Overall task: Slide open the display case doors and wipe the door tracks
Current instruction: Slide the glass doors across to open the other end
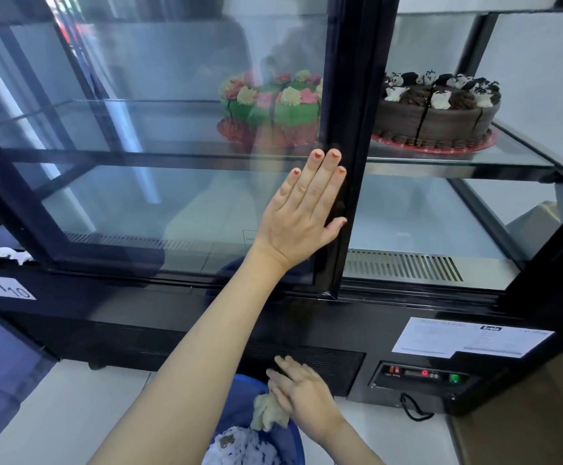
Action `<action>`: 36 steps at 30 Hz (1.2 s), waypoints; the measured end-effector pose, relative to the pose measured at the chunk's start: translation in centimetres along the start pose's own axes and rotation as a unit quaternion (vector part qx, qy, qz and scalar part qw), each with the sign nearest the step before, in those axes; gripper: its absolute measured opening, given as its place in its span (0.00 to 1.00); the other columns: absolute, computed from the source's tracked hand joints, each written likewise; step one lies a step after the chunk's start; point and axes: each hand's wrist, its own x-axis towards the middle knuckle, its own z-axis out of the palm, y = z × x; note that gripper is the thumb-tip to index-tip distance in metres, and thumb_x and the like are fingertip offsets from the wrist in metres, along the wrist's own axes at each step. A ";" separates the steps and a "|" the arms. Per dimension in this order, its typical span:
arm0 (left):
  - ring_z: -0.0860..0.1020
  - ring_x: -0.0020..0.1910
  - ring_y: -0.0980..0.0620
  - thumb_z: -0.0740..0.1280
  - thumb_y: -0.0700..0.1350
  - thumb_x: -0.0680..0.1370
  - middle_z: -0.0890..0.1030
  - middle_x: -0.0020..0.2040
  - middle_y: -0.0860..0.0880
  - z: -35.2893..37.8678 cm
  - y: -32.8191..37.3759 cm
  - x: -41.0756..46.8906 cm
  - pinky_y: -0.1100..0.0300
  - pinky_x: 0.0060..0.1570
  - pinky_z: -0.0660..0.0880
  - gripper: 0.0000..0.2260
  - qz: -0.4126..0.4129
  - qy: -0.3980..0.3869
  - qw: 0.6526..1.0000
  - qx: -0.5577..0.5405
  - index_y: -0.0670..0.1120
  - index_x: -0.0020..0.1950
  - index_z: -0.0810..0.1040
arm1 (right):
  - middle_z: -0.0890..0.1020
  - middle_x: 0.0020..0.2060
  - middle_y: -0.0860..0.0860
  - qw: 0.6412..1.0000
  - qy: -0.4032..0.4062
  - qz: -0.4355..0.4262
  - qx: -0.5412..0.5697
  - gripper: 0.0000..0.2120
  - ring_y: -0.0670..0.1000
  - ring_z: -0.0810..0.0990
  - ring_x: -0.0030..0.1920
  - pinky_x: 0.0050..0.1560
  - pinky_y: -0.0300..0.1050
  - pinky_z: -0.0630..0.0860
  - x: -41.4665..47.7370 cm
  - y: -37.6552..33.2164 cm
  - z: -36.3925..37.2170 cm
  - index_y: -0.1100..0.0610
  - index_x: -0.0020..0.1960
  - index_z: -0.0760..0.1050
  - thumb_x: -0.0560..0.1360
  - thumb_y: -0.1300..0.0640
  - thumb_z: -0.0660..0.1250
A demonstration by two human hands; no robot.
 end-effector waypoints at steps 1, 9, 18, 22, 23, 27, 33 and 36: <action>0.47 0.75 0.45 0.58 0.49 0.78 0.47 0.76 0.42 -0.4 0.0 0.2 0.53 0.73 0.47 0.30 -0.006 0.017 0.998 -0.058 0.40 0.74 0.49 | 0.83 0.50 0.46 0.993 0.114 -0.013 0.002 0.20 0.47 0.81 0.50 0.46 0.39 0.79 0.2 0.7 -0.5 0.48 0.49 0.83 0.81 0.51 0.51; 0.64 0.66 0.44 0.60 0.49 0.77 0.64 0.65 0.42 -1.5 -3.0 -1.4 0.50 0.59 0.63 0.17 -0.151 0.059 0.986 -0.024 0.45 0.64 0.67 | 0.68 0.62 0.59 0.866 0.479 -0.065 -0.126 0.14 0.60 0.68 0.64 0.67 0.51 0.68 8.3 2.9 -16.3 0.58 0.62 0.72 0.77 0.64 0.64; 0.38 0.74 0.46 0.43 0.59 0.81 0.36 0.76 0.50 -0.3 -4.1 -2.7 0.41 0.70 0.42 0.24 -0.153 0.012 0.988 0.012 0.58 0.76 0.45 | 0.38 0.76 0.53 0.855 0.414 -0.015 -0.311 0.28 0.56 0.39 0.76 0.69 0.67 0.48 12.4 5.4 -17.2 0.47 0.76 0.52 0.79 0.41 0.55; 0.39 0.75 0.44 0.45 0.58 0.81 0.38 0.76 0.49 -0.2 -3.5 -2.5 0.40 0.70 0.42 0.24 -0.155 0.021 0.988 0.008 0.57 0.76 0.46 | 0.40 0.77 0.52 0.849 0.411 -0.026 -0.330 0.31 0.54 0.41 0.76 0.68 0.68 0.47 11.8 6.1 -17.9 0.46 0.77 0.47 0.79 0.39 0.54; 0.40 0.75 0.44 0.45 0.57 0.81 0.38 0.76 0.49 -0.1 -3.2 -2.3 0.40 0.70 0.42 0.23 -0.155 0.023 0.988 0.004 0.56 0.76 0.47 | 0.41 0.77 0.51 0.848 0.407 -0.028 -0.338 0.30 0.53 0.42 0.76 0.68 0.68 0.47 11.5 6.5 -18.2 0.45 0.77 0.49 0.79 0.39 0.54; 0.41 0.75 0.43 0.47 0.56 0.81 0.40 0.77 0.47 0.2 -1.7 -1.6 0.40 0.70 0.43 0.23 -0.156 0.032 0.987 0.001 0.55 0.76 0.50 | 0.43 0.77 0.49 0.847 0.396 -0.036 -0.353 0.29 0.51 0.44 0.77 0.68 0.69 0.48 9.9 8.0 -19.3 0.44 0.76 0.52 0.78 0.39 0.55; 0.44 0.75 0.44 0.52 0.52 0.81 0.45 0.77 0.47 0.3 1.5 0.4 0.41 0.70 0.47 0.22 -0.161 0.021 0.987 -0.016 0.55 0.75 0.56 | 0.45 0.77 0.50 0.834 0.401 -0.012 -0.380 0.32 0.53 0.45 0.77 0.68 0.69 0.47 7.5 10.3 -20.4 0.46 0.77 0.51 0.77 0.41 0.58; 0.59 0.72 0.45 0.55 0.40 0.79 0.66 0.70 0.45 -1.1 2.0 1.6 0.49 0.69 0.57 0.17 -0.140 0.062 0.979 -0.135 0.48 0.67 0.69 | 0.58 0.75 0.55 0.824 0.452 0.026 -0.340 0.26 0.59 0.53 0.75 0.70 0.67 0.46 6.8 9.7 -20.3 0.52 0.70 0.65 0.75 0.46 0.63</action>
